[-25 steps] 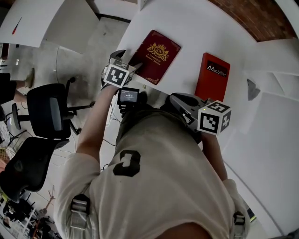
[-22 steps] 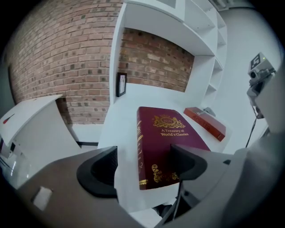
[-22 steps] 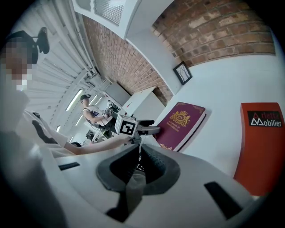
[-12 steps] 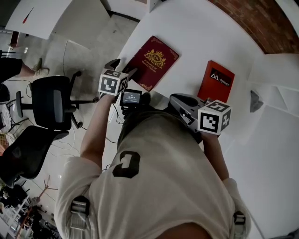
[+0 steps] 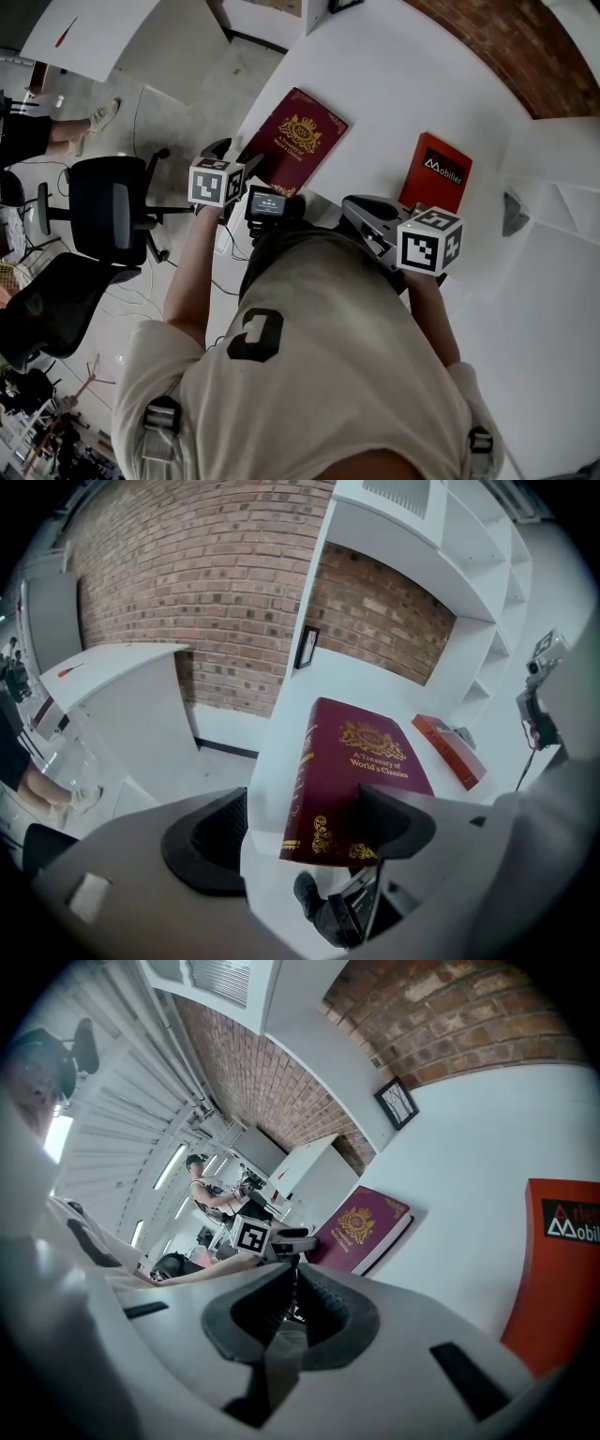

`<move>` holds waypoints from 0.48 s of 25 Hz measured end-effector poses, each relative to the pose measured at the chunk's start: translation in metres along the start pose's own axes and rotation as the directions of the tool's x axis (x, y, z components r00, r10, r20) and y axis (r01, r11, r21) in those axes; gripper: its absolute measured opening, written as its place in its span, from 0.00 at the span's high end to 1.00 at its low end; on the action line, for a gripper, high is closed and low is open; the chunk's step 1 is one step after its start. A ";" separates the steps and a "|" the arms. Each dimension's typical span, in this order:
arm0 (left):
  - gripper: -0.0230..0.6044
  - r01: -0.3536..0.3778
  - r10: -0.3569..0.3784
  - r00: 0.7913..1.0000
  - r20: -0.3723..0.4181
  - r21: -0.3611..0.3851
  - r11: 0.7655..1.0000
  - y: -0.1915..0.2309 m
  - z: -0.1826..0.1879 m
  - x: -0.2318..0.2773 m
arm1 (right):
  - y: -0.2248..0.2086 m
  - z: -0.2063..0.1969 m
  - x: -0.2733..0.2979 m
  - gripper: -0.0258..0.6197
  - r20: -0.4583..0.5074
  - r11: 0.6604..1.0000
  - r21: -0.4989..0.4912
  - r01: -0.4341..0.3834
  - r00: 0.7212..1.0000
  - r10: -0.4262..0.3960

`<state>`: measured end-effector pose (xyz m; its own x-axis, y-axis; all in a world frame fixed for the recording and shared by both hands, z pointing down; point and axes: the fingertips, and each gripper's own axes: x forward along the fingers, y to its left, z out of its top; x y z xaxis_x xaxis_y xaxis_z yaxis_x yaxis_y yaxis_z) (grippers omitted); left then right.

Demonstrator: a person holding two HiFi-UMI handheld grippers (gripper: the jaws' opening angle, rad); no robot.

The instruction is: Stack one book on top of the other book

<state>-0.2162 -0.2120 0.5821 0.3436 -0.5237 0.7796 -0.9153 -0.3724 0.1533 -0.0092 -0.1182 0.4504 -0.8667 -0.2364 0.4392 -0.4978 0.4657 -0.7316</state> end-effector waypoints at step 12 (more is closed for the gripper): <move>0.38 0.273 -0.281 0.957 0.073 -0.557 0.785 -0.007 -0.036 0.007 | 0.007 -0.002 0.008 0.94 -0.026 1.000 -0.027 0.003 1.000 -0.004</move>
<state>-0.2149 -0.1859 0.6084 0.6013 -0.4521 0.6589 -0.7415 -0.0084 0.6709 -0.0197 -0.1155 0.4498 -0.8637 -0.2156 0.4556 -0.4995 0.4877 -0.7160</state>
